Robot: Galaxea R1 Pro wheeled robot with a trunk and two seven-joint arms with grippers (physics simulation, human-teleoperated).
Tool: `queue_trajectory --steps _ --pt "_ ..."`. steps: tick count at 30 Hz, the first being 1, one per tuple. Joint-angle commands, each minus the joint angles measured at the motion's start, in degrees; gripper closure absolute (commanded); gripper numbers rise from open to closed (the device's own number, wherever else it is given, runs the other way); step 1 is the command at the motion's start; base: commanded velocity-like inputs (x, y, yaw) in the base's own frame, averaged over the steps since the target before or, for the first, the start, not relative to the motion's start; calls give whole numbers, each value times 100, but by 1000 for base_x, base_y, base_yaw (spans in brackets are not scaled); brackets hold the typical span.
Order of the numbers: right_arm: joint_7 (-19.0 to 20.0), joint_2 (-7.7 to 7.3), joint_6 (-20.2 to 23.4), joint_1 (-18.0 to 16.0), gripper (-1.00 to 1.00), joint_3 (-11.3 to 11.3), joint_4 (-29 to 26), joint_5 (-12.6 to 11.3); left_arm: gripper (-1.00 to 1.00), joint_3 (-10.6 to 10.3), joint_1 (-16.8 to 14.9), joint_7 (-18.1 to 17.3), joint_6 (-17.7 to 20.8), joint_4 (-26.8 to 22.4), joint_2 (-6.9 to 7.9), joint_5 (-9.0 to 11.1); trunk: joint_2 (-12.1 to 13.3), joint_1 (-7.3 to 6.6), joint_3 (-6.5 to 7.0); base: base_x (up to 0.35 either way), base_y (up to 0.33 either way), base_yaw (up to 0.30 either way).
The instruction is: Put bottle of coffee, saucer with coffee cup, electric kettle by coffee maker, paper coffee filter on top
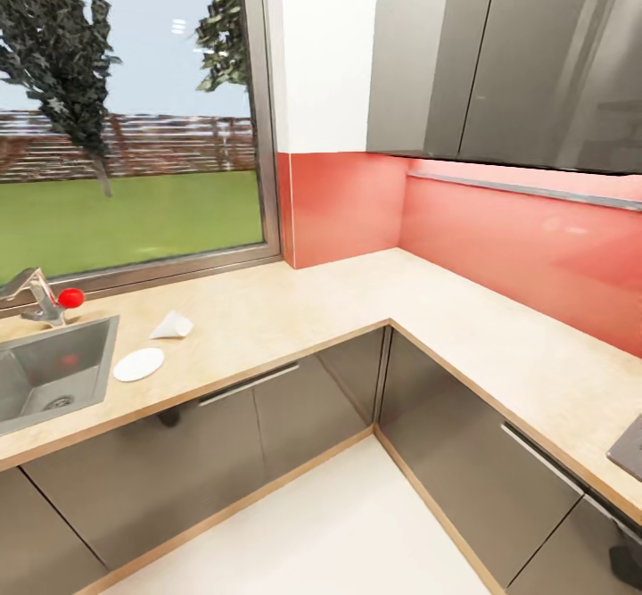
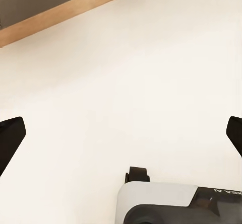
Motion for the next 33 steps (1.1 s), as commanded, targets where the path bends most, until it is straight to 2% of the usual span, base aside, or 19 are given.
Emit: queue_trajectory --steps 1,28,33 --pt "-2 6 -20 -4 -100 10 0 -58 -100 15 -5 -6 -18 5 -1 28 -12 3 -13 1 -6 40" --pt "-15 41 -19 -4 -100 17 14 -45 -100 8 -5 -11 -26 -1 -34 24 -12 3 -13 0 -1 257" --pt "-15 41 -19 -4 -100 20 14 -45 -100 14 -5 -11 -36 4 -13 22 -12 3 -13 33 -162 277"
